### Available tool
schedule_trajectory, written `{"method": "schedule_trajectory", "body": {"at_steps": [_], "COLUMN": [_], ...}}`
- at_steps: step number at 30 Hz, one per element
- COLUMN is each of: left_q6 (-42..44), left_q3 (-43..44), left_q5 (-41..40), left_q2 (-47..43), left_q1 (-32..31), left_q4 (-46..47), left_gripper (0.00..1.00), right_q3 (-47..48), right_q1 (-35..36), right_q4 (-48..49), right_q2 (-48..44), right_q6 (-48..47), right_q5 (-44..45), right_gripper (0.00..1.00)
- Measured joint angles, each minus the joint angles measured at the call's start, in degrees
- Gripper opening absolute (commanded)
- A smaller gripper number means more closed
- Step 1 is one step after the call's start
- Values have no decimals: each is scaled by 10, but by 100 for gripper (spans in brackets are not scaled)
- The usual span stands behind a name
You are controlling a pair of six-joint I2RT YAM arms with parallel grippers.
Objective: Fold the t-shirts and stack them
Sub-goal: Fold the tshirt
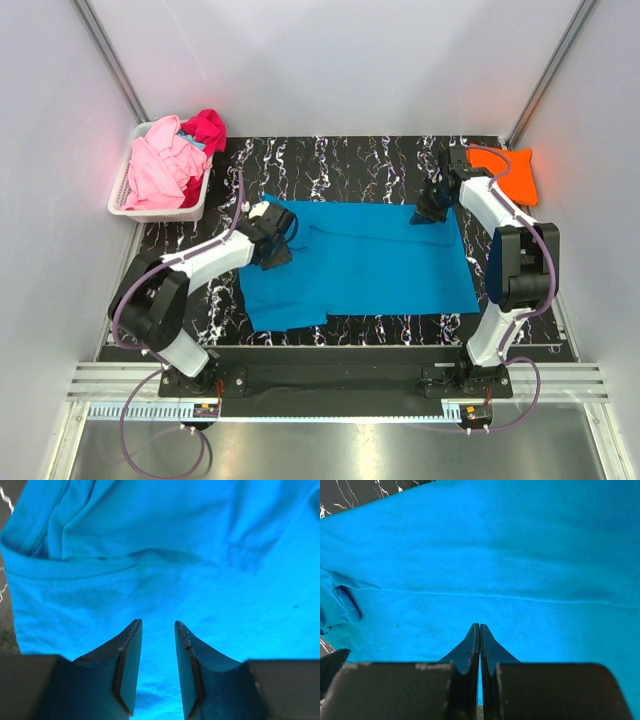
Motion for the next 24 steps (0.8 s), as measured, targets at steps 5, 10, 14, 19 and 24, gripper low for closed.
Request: {"method": "schedule_trajectory", "body": {"at_steps": [5,10,14,19,24], "left_q6": [28,43,49,54,71], "left_q3": [53,158,233,247,249], "left_q5": [0,0,3,20,78], "left_q2": [1,45,130,204,239], "left_q1": [0,10,20,23,23], "left_q4": [13,26,36,28,25], "left_gripper": [40,41,41,40,39], "right_q3": [0,1,4,9,30], "right_q1": [4,10,21,37,68], "right_q4": [0,0,0,3,10], "right_q2": [12,41,54,56,70], "right_q6": [0,-1,-1,-3,-2], "right_q5": [-1,-4,-5,-11,-20], "right_gripper": [1,1,0,0,0]}}
